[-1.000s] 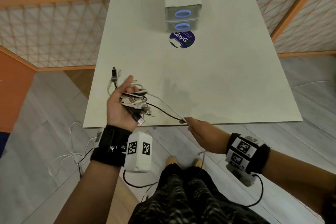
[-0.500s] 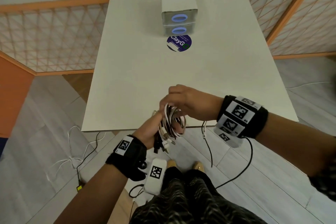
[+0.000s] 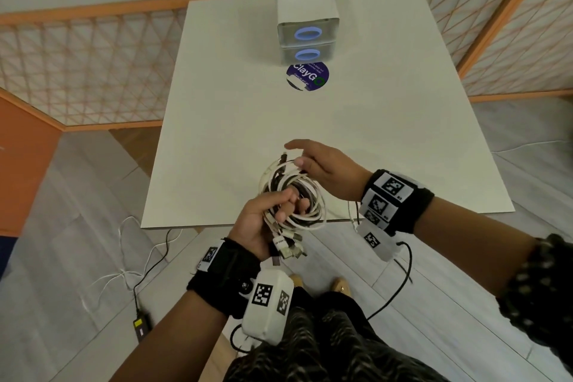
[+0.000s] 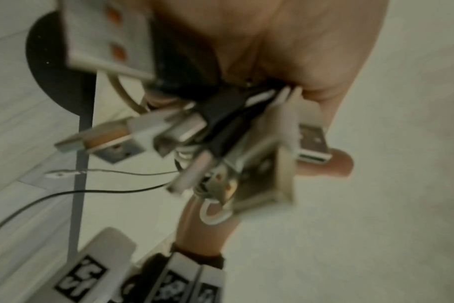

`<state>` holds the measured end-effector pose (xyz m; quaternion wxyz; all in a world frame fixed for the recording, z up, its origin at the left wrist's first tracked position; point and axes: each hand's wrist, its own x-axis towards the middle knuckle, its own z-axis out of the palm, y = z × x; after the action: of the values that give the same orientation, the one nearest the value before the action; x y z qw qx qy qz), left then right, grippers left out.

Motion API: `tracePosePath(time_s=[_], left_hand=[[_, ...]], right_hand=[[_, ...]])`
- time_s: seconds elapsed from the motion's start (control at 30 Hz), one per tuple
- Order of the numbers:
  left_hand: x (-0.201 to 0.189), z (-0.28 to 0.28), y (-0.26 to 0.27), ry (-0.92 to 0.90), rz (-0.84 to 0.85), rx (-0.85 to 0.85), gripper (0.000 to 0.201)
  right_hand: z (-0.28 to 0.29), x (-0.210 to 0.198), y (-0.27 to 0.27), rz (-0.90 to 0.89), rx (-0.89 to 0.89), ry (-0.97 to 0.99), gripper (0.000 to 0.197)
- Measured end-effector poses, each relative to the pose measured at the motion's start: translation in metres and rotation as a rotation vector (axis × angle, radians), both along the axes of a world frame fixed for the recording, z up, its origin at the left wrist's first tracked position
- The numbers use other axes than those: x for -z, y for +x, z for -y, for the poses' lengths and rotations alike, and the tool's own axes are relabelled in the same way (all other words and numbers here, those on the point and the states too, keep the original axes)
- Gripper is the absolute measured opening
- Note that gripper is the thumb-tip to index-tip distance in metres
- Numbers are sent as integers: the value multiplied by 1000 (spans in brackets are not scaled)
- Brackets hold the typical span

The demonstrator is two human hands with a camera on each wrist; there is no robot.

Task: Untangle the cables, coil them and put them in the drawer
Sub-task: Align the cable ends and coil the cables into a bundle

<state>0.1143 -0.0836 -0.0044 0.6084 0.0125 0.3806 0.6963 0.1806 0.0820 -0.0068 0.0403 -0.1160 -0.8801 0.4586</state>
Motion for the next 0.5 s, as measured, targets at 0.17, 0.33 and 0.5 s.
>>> tracePosePath(time_s=[0.17, 0.33, 0.5], left_hand=[[-6, -1, -17, 56, 71, -221, 16], [-5, -5, -41, -24, 0, -440, 22], [13, -7, -41, -210, -219, -372, 19]], right_hand=[[9, 38, 21, 271, 26, 79, 35], [40, 46, 47, 437, -171, 114, 44], [68, 29, 53, 320, -368, 296, 57]])
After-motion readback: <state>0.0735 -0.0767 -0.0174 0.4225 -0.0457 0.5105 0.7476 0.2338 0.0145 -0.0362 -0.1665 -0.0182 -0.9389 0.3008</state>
